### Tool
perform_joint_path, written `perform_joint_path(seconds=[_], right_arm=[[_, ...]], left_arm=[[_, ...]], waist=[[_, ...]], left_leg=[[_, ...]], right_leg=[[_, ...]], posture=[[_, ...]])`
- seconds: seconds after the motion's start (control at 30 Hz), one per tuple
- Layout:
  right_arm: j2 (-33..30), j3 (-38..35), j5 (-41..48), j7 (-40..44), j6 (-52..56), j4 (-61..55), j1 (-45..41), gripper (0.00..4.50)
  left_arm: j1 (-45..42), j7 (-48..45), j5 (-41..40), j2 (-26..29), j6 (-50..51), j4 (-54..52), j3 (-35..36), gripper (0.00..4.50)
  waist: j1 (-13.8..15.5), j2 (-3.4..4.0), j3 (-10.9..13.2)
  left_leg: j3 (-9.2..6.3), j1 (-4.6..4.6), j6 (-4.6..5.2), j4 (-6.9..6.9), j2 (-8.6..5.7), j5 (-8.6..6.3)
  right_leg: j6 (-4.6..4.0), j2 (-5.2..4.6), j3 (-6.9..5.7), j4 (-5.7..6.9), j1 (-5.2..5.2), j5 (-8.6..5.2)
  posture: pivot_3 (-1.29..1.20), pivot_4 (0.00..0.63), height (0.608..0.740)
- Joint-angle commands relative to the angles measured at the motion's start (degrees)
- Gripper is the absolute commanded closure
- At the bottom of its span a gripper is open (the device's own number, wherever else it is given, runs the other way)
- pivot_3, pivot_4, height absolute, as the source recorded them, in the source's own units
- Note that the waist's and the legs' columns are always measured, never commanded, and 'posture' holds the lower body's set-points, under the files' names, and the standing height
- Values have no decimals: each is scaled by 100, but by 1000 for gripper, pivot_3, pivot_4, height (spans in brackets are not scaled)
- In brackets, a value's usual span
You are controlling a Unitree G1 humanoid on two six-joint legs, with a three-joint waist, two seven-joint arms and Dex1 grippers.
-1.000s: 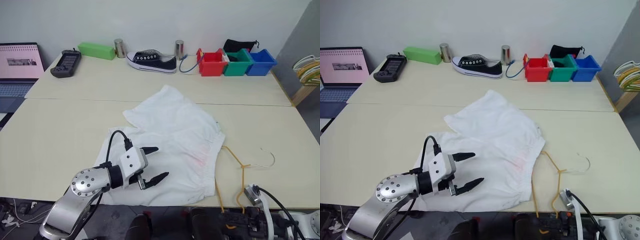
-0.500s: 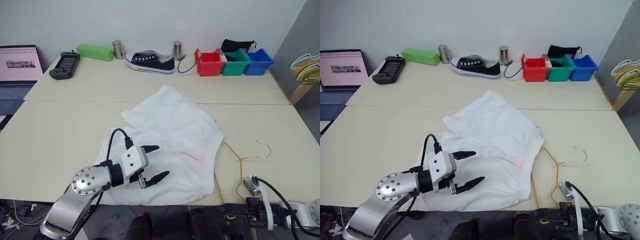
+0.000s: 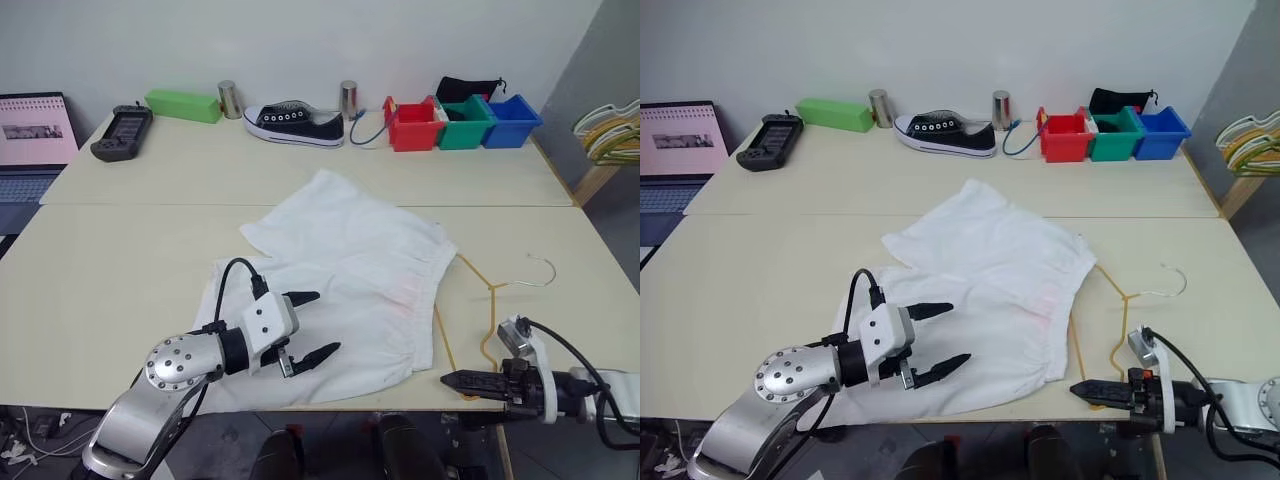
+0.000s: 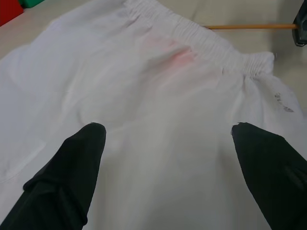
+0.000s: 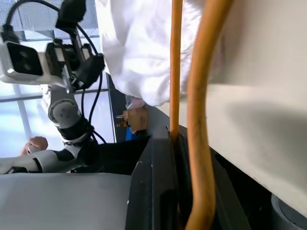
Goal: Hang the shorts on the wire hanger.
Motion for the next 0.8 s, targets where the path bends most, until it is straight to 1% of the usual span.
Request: perform_joint_path(seconds=[0.03,0.17,0.33,0.43,0.5,0.63,0.67,0.7,0.77,0.8], right_arm=[[-238,-58,298,-146,-120,-256,-241,4500],[-339,20,285,-229,-167,-244,-529,4500],[-485,92,-72,-54,-33,-411,-821,4500],[-496,169,-668,8,-108,-600,-1185,4500],[-506,257,-1194,177,-188,-802,-1312,4500],[-585,690,-2557,685,-573,-1164,-1722,4500],[-627,877,-3031,832,-821,-1272,-1836,4500],[-726,1230,-3731,946,-1185,-1423,-2020,4500],[-835,1700,-4682,1180,-1698,-1572,-2253,4500],[-842,1993,-5271,1223,-2051,-1583,-2411,4500]], left_arm=[[-8,92,57,-71,-116,-180,-38,32],[11,121,86,-95,-127,-187,-68,32],[9,163,126,-136,-158,-171,-108,32],[57,195,164,-168,-173,-195,-120,32],[83,199,179,-172,-189,-198,-120,32],[-111,140,340,-104,-450,-21,-76,32],[-295,119,380,-89,-529,68,-38,32],[-633,116,334,-99,-512,197,74,32],[-1114,86,214,-99,-419,386,227,32],[-1602,-22,-1,-37,-209,557,373,32]], waist=[[-7,0,0],[-18,0,0],[-30,-1,1],[-35,0,1],[-54,0,1],[-109,0,0],[-116,0,0],[-120,0,0],[-124,2,-1],[-137,1,-1]], left_leg=[[1,0,0,0,0,0],[3,-2,0,0,5,0],[9,-4,0,-1,6,0],[14,-8,0,-1,7,0],[18,-8,0,-1,8,0],[24,-8,0,-2,12,0],[27,-10,0,-3,12,0],[27,-10,0,-3,13,0],[31,-11,-1,-1,11,1],[31,-25,-2,-1,11,2]], right_leg=[[0,0,1,0,-1,0],[1,5,3,0,-7,1],[3,6,9,0,-11,2],[6,6,12,0,-17,3],[7,6,17,1,-20,4],[9,9,19,1,-25,5],[9,9,22,1,-30,5],[9,9,22,1,-29,5],[10,8,25,6,-38,5],[9,8,25,9,-53,7]], posture=[[-325,177,740],[-327,181,740],[-326,184,740],[-324,181,740],[-323,178,740],[-320,167,740],[-316,159,740],[-315,156,740],[-317,150,740],[-315,146,740]])
